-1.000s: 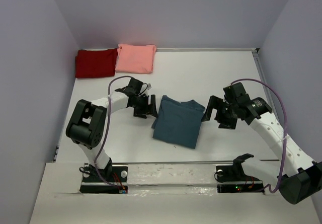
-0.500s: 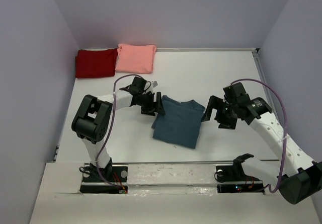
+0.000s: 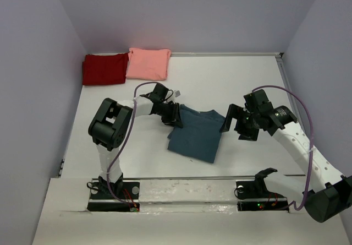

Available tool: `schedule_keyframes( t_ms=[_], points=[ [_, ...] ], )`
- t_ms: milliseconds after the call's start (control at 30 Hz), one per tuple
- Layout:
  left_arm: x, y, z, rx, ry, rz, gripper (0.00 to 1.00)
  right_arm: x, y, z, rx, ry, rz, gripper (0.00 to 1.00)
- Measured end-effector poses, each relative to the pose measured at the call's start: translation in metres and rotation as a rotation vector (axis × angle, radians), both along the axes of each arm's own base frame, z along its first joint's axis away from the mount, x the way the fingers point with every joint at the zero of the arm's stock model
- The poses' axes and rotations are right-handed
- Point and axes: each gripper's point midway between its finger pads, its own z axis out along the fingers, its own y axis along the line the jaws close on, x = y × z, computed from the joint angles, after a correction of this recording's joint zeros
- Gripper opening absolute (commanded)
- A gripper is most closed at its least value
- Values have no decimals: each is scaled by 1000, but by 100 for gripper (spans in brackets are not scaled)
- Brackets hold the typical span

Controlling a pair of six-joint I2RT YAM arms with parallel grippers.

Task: Fold and stack the t-shirts
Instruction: Put the neatly folded tshirt into the corner of the board with the left arm

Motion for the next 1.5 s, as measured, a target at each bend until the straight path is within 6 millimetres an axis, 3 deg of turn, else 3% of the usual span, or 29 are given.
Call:
schedule_keyframes(
  t_ms=[133, 300, 500, 633, 733, 900, 1067, 1267, 1500],
  points=[
    [2, -4, -4, 0, 32, 0, 16, 1, 0, 2, 2, -5, 0, 100],
    [5, -3, -5, 31, 35, 11, 0, 2, 1, 3, 3, -9, 0, 100],
    [16, 1, -6, 94, 26, 51, 0, 2, 1, 4, 3, -9, 0, 100],
    [33, 16, -6, 148, 3, 107, 0, 2, 1, 4, 3, -9, 0, 100],
    [49, 37, -6, 190, -17, 177, 0, 4, 2, 5, 2, -9, 3, 100],
    [80, 98, -5, 290, -45, 341, 0, 5, 2, 4, -3, -5, 8, 100],
    [94, 151, -3, 414, -72, 437, 0, 5, 2, 3, -6, -3, 11, 100],
    [96, 207, -1, 590, -95, 522, 0, 10, 3, 7, -7, -14, 20, 100],
    [84, 278, 2, 846, -77, 631, 0, 16, 8, 11, -5, -16, 51, 100]
  ],
)
